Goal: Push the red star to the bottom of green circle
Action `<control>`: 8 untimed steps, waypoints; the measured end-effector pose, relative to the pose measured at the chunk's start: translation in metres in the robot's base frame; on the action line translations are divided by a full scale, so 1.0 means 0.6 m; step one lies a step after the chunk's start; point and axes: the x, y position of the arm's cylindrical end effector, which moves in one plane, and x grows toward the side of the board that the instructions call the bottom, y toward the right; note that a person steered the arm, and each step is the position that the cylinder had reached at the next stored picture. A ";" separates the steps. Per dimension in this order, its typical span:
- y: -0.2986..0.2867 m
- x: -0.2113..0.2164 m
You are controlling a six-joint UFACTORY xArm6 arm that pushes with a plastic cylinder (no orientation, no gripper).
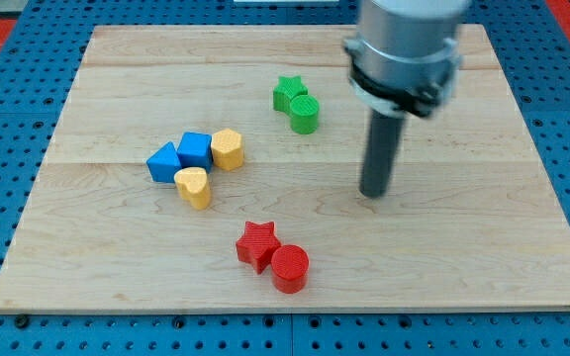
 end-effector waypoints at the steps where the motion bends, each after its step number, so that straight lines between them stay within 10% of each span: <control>1: -0.003 0.104; 3: -0.131 0.180; 8: -0.271 0.085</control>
